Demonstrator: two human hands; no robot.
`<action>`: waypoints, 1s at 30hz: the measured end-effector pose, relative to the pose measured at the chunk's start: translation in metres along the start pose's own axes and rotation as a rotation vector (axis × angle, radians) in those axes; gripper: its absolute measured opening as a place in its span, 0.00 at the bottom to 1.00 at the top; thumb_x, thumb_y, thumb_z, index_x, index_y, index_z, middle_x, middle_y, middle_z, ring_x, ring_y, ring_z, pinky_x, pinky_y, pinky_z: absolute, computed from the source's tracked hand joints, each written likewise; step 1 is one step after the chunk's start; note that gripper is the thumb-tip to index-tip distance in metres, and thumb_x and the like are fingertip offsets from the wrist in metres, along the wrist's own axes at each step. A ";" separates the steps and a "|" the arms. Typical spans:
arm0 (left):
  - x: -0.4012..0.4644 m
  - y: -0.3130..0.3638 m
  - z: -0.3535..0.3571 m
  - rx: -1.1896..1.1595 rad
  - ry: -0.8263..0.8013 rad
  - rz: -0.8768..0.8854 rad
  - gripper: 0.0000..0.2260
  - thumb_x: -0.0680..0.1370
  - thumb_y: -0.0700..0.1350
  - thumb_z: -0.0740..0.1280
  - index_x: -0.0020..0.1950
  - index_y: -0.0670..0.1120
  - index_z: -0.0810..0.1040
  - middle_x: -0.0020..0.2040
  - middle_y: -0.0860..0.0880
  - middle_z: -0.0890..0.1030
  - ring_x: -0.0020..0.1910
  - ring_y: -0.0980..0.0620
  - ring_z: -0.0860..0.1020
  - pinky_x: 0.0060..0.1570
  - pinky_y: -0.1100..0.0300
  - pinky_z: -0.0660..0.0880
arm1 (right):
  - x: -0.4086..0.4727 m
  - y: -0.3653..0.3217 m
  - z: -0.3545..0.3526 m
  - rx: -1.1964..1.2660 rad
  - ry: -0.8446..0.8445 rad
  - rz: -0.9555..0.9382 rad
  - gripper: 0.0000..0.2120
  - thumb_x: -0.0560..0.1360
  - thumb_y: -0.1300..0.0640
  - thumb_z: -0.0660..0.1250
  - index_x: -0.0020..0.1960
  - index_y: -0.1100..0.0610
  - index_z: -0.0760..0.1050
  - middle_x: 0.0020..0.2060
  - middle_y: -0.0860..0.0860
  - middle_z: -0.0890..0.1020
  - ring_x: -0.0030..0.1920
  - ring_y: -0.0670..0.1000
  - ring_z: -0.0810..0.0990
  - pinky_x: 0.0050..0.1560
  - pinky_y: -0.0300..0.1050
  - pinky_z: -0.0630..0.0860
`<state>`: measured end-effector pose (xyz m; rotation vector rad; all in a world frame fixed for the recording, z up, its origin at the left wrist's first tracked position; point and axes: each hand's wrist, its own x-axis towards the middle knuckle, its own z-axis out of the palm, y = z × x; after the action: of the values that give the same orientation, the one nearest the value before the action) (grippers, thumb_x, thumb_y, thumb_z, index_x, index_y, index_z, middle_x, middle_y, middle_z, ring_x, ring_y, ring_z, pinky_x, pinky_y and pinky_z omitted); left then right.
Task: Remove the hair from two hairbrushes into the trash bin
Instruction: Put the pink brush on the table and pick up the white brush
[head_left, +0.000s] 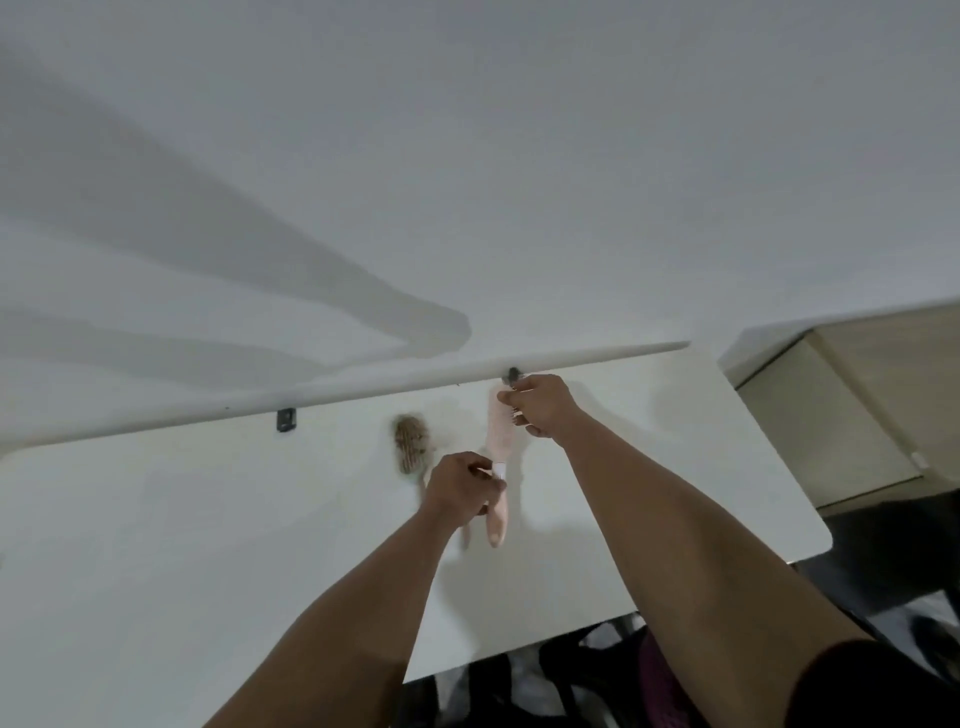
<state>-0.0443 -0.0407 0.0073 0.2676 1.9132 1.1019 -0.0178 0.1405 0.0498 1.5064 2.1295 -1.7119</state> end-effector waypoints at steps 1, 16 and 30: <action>0.004 -0.004 0.004 0.044 0.012 -0.014 0.17 0.71 0.40 0.77 0.59 0.43 0.85 0.46 0.47 0.86 0.48 0.46 0.87 0.51 0.47 0.86 | 0.008 0.005 0.003 -0.022 -0.012 0.008 0.12 0.77 0.59 0.75 0.59 0.61 0.80 0.43 0.56 0.81 0.33 0.51 0.79 0.31 0.43 0.68; 0.026 0.005 0.026 0.436 0.129 -0.072 0.22 0.69 0.51 0.80 0.58 0.46 0.80 0.53 0.50 0.85 0.50 0.48 0.85 0.52 0.52 0.83 | 0.048 0.024 0.025 -0.388 -0.040 -0.109 0.14 0.78 0.53 0.73 0.60 0.59 0.84 0.58 0.54 0.87 0.57 0.60 0.86 0.64 0.52 0.79; 0.004 0.005 -0.021 0.601 0.283 0.024 0.06 0.77 0.50 0.67 0.50 0.50 0.80 0.48 0.52 0.84 0.48 0.48 0.83 0.49 0.52 0.81 | 0.028 0.019 0.026 -0.478 0.029 -0.182 0.19 0.79 0.53 0.71 0.68 0.56 0.78 0.63 0.53 0.83 0.66 0.55 0.80 0.66 0.49 0.74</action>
<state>-0.0641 -0.0476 0.0137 0.4838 2.4747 0.5714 -0.0331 0.1374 0.0104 1.2397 2.5151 -1.0964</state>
